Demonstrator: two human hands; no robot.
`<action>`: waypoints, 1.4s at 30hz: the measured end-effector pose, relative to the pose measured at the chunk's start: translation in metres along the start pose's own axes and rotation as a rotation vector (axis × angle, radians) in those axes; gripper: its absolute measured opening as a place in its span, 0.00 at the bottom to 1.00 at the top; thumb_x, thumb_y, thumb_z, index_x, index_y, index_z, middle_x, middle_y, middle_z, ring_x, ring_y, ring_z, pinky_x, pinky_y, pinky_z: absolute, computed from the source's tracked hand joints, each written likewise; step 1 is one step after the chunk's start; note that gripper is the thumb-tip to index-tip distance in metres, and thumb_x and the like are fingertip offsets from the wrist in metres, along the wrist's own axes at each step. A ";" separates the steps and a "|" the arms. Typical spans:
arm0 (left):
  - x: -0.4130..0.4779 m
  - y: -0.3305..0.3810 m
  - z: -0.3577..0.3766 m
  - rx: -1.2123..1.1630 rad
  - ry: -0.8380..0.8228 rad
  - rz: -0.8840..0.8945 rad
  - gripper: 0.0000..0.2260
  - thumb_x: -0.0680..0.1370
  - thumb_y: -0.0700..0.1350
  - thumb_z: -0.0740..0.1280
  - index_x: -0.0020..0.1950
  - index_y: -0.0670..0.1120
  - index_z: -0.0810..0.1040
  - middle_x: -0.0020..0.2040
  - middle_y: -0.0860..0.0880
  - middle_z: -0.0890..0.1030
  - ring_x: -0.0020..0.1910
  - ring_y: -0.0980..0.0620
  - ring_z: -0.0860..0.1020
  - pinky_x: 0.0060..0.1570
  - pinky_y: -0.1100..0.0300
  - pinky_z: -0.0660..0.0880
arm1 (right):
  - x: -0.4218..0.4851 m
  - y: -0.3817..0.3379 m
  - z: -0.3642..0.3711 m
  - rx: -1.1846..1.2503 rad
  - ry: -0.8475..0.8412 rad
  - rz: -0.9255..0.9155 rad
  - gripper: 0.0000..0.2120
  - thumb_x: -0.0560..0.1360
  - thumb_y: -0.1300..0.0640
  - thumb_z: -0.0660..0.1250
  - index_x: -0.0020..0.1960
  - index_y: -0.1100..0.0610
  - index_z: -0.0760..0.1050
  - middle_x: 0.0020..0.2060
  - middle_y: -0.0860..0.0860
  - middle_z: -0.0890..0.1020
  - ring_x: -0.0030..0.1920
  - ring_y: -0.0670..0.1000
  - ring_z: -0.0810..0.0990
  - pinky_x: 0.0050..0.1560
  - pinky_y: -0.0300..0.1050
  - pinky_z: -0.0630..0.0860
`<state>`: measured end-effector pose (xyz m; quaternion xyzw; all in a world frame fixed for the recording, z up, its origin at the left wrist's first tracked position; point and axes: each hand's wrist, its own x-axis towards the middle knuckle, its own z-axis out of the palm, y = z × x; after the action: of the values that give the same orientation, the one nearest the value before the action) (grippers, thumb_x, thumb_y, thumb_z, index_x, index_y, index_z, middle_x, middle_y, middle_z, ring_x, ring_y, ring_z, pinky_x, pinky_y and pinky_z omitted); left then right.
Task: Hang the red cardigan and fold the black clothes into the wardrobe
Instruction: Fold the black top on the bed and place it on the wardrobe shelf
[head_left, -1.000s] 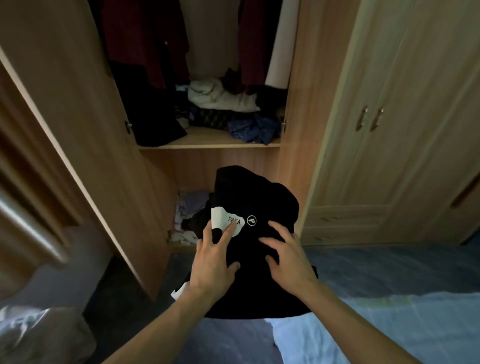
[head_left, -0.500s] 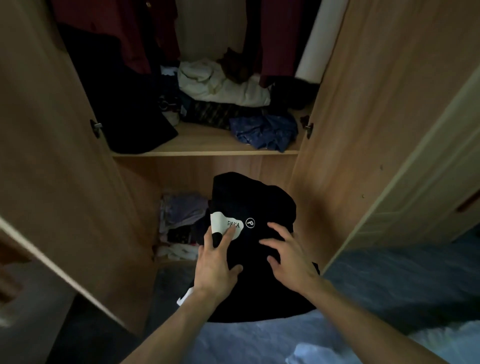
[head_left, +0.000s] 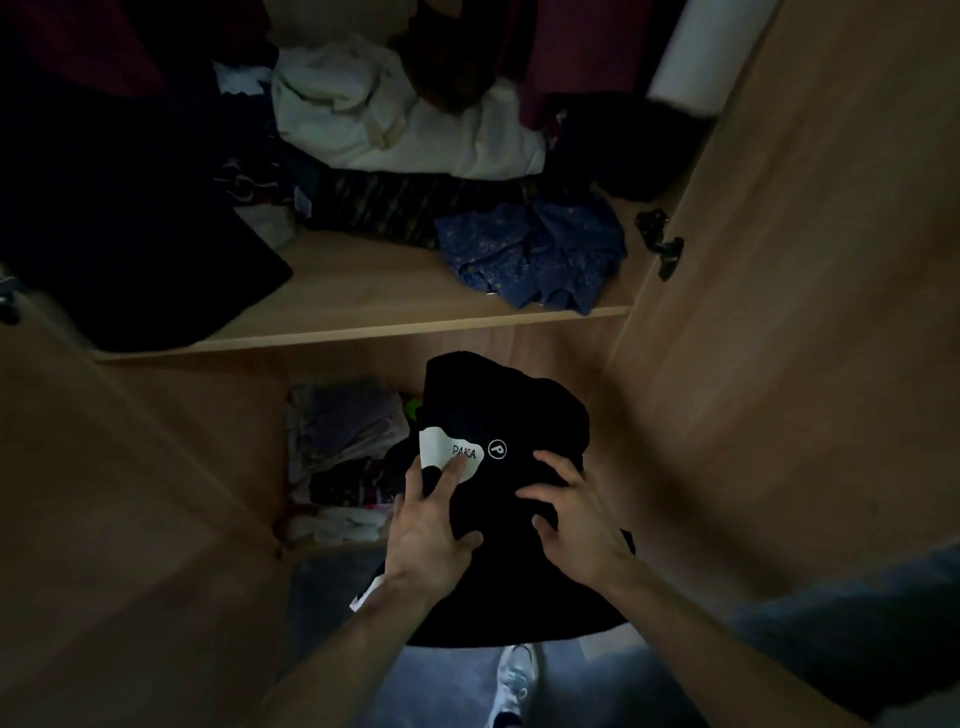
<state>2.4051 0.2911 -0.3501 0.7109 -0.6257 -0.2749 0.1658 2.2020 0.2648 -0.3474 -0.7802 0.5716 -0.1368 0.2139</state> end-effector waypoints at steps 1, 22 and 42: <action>0.015 0.000 0.003 -0.009 0.006 -0.017 0.42 0.72 0.51 0.75 0.78 0.66 0.53 0.79 0.44 0.50 0.73 0.39 0.65 0.71 0.46 0.66 | 0.016 0.006 0.002 -0.001 -0.015 -0.010 0.17 0.75 0.62 0.69 0.62 0.48 0.80 0.76 0.45 0.62 0.69 0.54 0.67 0.66 0.35 0.63; 0.254 -0.091 0.093 -0.031 0.021 0.073 0.44 0.70 0.51 0.77 0.78 0.65 0.54 0.78 0.47 0.53 0.73 0.41 0.65 0.67 0.49 0.71 | 0.214 0.110 0.120 -0.064 0.036 0.058 0.19 0.69 0.63 0.71 0.57 0.47 0.82 0.73 0.50 0.68 0.64 0.59 0.73 0.63 0.40 0.66; 0.485 -0.278 0.366 -0.056 0.292 0.265 0.43 0.70 0.51 0.78 0.79 0.60 0.57 0.78 0.49 0.55 0.72 0.41 0.66 0.70 0.50 0.69 | 0.397 0.340 0.411 -0.004 0.303 -0.126 0.16 0.75 0.63 0.69 0.60 0.49 0.81 0.74 0.42 0.63 0.71 0.51 0.65 0.69 0.35 0.59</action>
<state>2.4400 -0.1001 -0.8902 0.6497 -0.6752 -0.1621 0.3093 2.2294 -0.1267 -0.8844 -0.7854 0.5477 -0.2647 0.1146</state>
